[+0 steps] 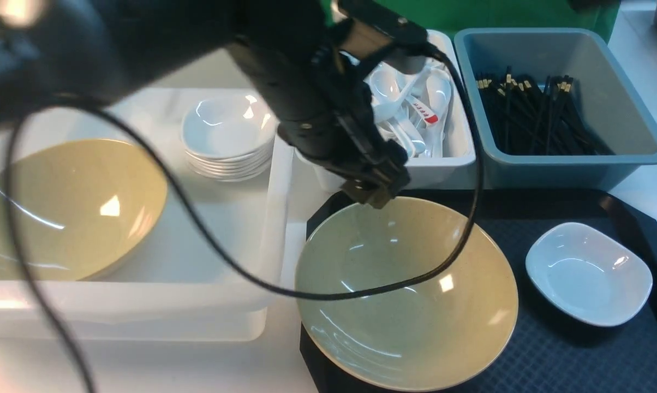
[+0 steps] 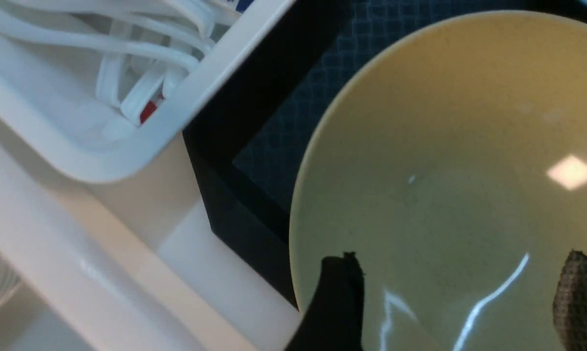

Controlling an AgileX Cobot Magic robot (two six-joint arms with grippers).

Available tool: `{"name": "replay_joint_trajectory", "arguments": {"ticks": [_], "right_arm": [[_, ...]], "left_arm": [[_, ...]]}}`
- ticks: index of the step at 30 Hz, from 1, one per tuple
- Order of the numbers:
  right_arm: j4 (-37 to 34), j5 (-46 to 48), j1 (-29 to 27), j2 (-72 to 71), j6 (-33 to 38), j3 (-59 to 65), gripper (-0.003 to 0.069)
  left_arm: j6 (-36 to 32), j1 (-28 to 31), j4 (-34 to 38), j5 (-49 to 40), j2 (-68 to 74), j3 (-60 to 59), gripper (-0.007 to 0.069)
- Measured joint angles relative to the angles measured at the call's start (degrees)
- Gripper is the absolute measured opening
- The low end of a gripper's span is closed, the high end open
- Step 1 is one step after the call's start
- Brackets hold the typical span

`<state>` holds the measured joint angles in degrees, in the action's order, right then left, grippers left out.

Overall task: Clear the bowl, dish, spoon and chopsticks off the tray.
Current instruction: Use the left arm to grab the yellow noodle bowl on the left, then use the left arm to put the noodle bowl into the large storage box on the left

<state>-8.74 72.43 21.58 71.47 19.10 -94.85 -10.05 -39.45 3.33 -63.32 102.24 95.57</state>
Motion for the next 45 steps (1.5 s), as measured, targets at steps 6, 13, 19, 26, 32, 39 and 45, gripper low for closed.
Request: {"name": "replay_joint_trajectory", "arguments": {"ticks": [6, 13, 19, 26, 32, 39, 45], "right_arm": [[0.04, -2.50, 0.00, -15.14, 0.00, 16.39, 0.0202], [0.12, -6.58, 0.00, -21.48, 0.89, 22.26, 0.0202], [0.12, -8.78, 0.00, -21.67, 1.59, 22.38, 0.0204], [0.17, -10.72, 0.00, -20.60, 1.66, 22.67, 0.0204], [-5.34, -10.95, 0.00, -16.66, 5.09, 22.67, 0.0204], [-14.13, -11.70, 3.10, -11.64, 12.07, 20.56, 0.0144], [-15.97, -15.46, 8.34, -9.57, 14.95, 16.41, 0.0066]], "left_arm": [[-0.18, 0.00, -2.17, -0.06, 12.01, 6.57, 0.0510], [-0.67, 0.00, -5.48, -0.60, 19.38, 9.34, 0.0508], [-1.05, 0.00, -5.28, -1.10, 20.77, 9.45, 0.0268], [-1.43, -0.06, -0.46, -4.65, 15.87, 11.78, 0.0024], [-2.84, 4.38, 2.98, -7.75, 1.97, 14.36, 0.0011], [1.20, 21.63, 8.60, -8.98, -16.82, 10.64, 0.0004], [4.72, 50.04, 8.30, -7.08, -30.60, -5.32, 0.0005]]}}
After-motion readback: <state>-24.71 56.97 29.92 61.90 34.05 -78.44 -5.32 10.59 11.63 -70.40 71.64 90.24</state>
